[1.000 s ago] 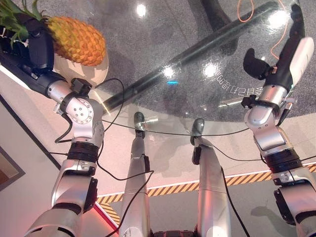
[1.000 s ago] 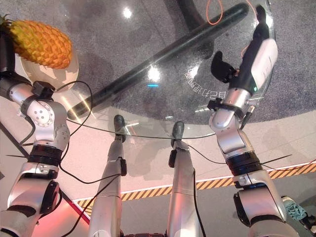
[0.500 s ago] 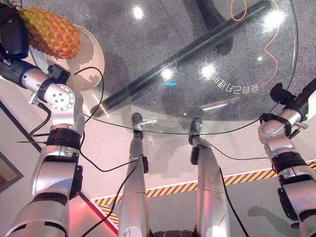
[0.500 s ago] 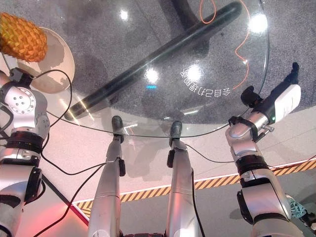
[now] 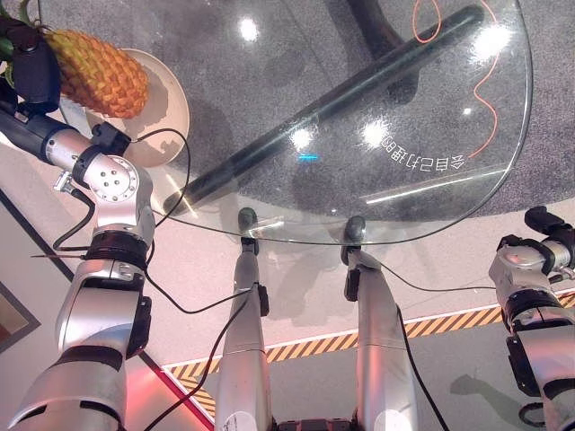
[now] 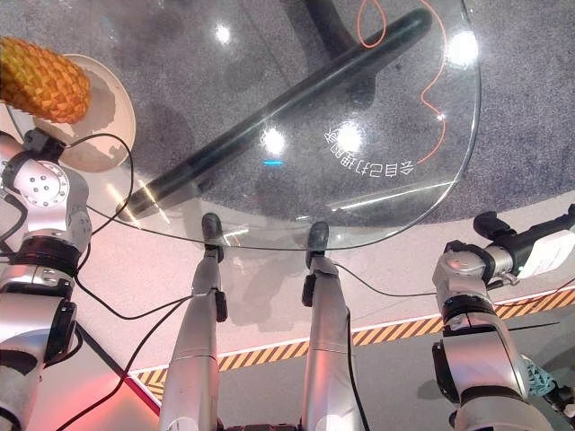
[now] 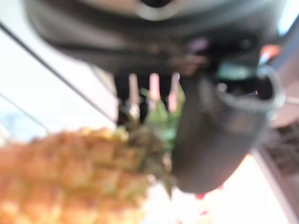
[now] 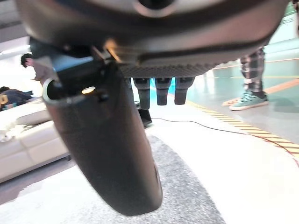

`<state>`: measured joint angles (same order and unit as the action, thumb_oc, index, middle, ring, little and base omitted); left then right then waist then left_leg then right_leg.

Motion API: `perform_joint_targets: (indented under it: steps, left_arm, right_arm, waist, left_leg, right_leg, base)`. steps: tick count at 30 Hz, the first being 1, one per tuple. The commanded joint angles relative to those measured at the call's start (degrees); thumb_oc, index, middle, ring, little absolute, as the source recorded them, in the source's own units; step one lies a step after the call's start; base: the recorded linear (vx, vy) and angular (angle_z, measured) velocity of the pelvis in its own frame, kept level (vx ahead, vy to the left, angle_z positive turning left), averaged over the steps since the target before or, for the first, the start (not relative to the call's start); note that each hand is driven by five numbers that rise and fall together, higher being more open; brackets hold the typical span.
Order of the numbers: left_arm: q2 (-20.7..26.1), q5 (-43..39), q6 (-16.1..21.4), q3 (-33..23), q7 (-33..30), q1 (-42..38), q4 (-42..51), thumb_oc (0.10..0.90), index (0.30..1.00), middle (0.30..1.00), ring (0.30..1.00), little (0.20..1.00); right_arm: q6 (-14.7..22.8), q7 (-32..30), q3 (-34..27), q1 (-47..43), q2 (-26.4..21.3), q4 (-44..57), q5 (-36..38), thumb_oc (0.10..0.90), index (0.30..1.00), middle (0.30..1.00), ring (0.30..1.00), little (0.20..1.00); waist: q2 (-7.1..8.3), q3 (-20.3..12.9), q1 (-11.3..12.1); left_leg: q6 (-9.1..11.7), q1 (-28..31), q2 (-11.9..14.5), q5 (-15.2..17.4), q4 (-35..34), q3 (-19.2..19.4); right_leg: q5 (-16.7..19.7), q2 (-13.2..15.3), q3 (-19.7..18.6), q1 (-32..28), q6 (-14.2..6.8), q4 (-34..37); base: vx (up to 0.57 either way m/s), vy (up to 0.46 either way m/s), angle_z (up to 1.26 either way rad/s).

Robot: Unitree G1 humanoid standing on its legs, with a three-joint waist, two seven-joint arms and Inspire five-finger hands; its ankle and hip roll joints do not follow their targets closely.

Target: Pick up the fruit to the plate

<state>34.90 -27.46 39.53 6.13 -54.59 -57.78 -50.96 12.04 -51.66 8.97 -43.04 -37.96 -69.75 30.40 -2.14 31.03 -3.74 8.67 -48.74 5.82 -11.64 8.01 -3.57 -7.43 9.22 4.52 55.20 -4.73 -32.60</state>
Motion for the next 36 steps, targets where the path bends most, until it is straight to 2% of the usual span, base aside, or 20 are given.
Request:
perform_joint_targets:
  steps: [1, 4, 8, 12, 22, 36]
  left_arm:
    - [8.04, 2.71, 6.40, -0.59, -2.67, -6.46, -1.02, 0.100, 0.300, 0.300, 0.300, 0.200]
    - [8.09, 5.98, 5.84, -0.24, -6.91, -6.86, -1.83, 0.100, 0.300, 0.300, 0.300, 0.200]
    - [7.87, 8.75, 6.48, -0.56, -9.27, -7.15, -2.94, 0.100, 0.300, 0.300, 0.300, 0.200]
    - [7.16, 11.66, 5.11, -0.45, -10.26, -6.92, -3.61, 0.100, 0.300, 0.300, 0.300, 0.200]
    - [5.79, 12.25, 5.21, -0.02, -8.69, -6.62, -5.97, 0.100, 0.300, 0.300, 0.300, 0.200]
    - [5.08, 12.28, 4.55, 0.47, -7.18, -8.07, -8.57, 0.100, 0.300, 0.300, 0.300, 0.200]
  right_arm:
    - [0.22, 0.38, -2.39, 1.85, -1.18, -3.85, 2.63, 0.800, 0.900, 0.900, 0.900, 0.900]
    - [-1.04, 3.63, -1.82, 2.08, -0.96, -5.33, 2.49, 0.800, 0.900, 0.900, 0.900, 0.900]
    - [-1.44, 5.64, -0.86, 2.02, 0.03, -6.01, 1.61, 0.800, 0.900, 0.900, 0.900, 0.900]
    - [-2.01, 8.76, 0.51, 2.49, 1.56, -6.02, -0.19, 0.800, 0.900, 0.900, 0.900, 0.900]
    - [-1.37, 14.22, 3.33, 3.10, 3.92, -6.09, -2.96, 0.800, 0.900, 0.900, 0.900, 0.900]
    - [-5.39, 21.44, 5.91, 3.07, 6.97, -6.42, -1.67, 0.800, 0.900, 0.900, 0.900, 0.900]
  waist:
    - [2.23, -1.23, 0.40]
    - [2.08, -1.23, 0.43]
    - [2.15, -1.23, 0.52]
    - [2.48, -1.23, 0.58]
    - [3.04, -1.23, 0.48]
    - [3.63, -1.23, 0.34]
  left_leg:
    - [-2.99, 2.13, -2.90, 10.41, 7.30, 3.48]
    - [-3.12, 1.75, -3.02, 9.88, 7.33, 3.36]
    - [-3.12, 1.57, -3.07, 9.82, 7.45, 3.17]
    - [-3.20, 1.38, -3.23, 10.08, 7.83, 2.88]
    - [-3.12, 1.06, -3.16, 10.67, 8.72, 2.63]
    - [-2.83, 0.87, -3.09, 10.27, 8.77, 2.33]
  right_leg:
    - [5.45, -4.54, 0.85, -8.54, -0.34, 15.36]
    - [5.95, -4.53, 0.72, -8.19, -0.17, 15.46]
    - [5.97, -4.57, 0.76, -8.03, -0.06, 15.39]
    - [5.81, -4.81, 0.72, -7.83, 0.10, 15.14]
    - [4.88, -5.25, 0.63, -7.52, 0.29, 13.96]
    - [4.75, -5.75, 0.47, -7.37, 0.61, 13.63]
  base:
    - [0.03, 0.003, -0.01]
    - [0.00, 0.000, 0.00]
    - [0.01, -0.001, 0.00]
    - [0.00, 0.000, 0.00]
    - [0.00, 0.000, 0.00]
    - [0.00, 0.000, 0.00]
